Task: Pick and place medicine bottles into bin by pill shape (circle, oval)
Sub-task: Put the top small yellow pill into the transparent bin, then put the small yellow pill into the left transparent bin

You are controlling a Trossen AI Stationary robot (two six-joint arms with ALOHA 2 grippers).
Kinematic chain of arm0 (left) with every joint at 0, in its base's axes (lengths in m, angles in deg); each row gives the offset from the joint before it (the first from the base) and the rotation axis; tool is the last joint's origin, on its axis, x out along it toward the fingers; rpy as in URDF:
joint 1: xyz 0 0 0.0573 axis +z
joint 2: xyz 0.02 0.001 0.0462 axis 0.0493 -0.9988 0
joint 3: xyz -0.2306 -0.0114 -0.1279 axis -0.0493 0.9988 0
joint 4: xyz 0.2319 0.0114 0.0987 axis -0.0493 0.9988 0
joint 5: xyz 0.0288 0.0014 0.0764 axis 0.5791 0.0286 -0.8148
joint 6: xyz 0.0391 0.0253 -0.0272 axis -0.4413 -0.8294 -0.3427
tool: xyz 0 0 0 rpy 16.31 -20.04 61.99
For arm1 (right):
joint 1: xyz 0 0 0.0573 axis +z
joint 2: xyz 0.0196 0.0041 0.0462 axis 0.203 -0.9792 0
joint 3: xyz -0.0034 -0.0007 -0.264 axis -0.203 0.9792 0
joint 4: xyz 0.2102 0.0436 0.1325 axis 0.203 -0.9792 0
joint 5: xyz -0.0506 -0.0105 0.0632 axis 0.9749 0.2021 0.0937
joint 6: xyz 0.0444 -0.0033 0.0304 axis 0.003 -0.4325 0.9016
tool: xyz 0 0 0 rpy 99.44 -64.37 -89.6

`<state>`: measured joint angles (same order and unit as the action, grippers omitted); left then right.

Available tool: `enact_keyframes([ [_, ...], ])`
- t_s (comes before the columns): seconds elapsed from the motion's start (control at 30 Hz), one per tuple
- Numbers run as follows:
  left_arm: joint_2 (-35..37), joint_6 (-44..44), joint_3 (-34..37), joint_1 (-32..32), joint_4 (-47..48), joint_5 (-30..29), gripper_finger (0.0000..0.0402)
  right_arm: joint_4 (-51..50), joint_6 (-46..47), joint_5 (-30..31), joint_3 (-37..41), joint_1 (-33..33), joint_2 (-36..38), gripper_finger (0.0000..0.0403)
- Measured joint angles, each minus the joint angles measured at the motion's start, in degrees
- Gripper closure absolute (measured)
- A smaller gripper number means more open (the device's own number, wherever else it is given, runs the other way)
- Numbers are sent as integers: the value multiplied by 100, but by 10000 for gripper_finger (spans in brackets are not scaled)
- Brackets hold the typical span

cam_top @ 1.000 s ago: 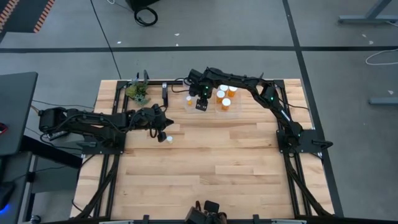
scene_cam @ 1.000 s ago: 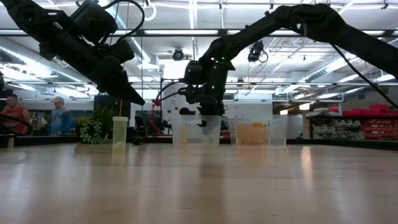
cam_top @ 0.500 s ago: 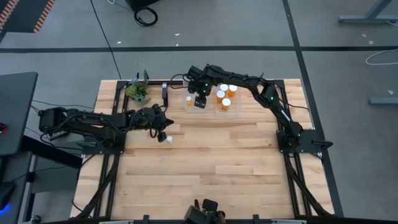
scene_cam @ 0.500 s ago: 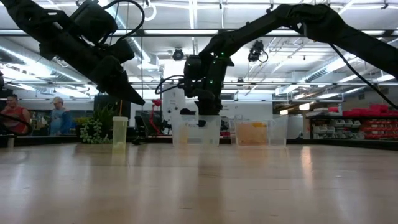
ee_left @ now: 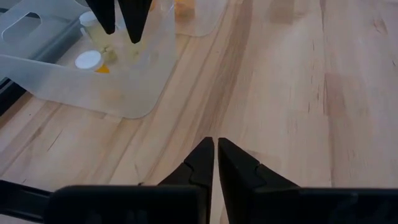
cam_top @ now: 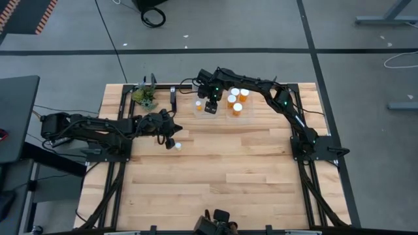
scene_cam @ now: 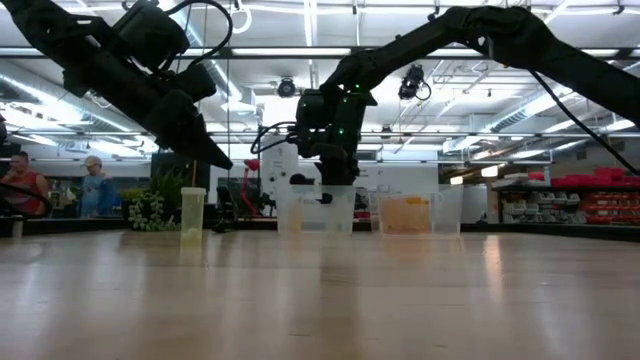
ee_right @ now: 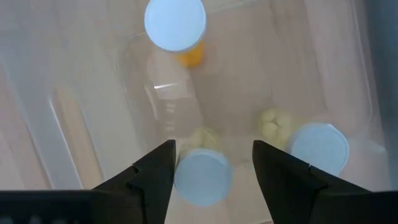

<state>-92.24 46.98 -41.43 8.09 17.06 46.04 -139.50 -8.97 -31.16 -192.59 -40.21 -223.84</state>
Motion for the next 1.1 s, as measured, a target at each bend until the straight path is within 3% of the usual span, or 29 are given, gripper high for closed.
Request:
enact_keyframes([
  [1.1, -2, 4, 0, 0, -4, 0, 368, -129, 26, 0, 0, 0, 200, 182],
])
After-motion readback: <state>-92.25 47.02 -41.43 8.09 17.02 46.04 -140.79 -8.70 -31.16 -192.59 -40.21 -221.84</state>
